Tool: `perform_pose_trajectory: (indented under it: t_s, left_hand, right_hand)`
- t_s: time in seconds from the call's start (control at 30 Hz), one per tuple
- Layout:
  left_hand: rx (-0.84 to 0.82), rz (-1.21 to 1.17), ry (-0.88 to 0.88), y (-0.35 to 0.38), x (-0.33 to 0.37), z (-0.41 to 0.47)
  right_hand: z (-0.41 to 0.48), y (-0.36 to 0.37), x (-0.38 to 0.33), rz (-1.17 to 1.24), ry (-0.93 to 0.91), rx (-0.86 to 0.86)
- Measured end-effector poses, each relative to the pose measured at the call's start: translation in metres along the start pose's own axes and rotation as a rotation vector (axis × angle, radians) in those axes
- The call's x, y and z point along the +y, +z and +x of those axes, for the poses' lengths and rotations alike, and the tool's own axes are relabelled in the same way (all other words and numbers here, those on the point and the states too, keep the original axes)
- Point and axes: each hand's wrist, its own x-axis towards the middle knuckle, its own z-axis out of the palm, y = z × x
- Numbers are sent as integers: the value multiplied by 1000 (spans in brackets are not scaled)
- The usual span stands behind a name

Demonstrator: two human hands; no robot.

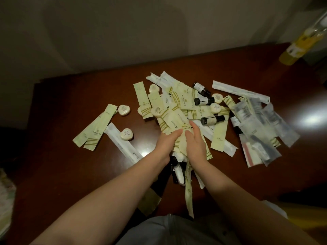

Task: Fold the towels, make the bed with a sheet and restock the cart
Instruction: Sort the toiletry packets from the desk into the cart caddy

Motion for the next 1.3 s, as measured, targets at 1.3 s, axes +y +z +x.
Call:
perform_pose_trajectory:
  t_s: [1.3]
  left_hand:
    - [85, 61, 250, 48, 33, -43]
  right_hand:
    - [-11, -48, -49, 344, -85, 156]
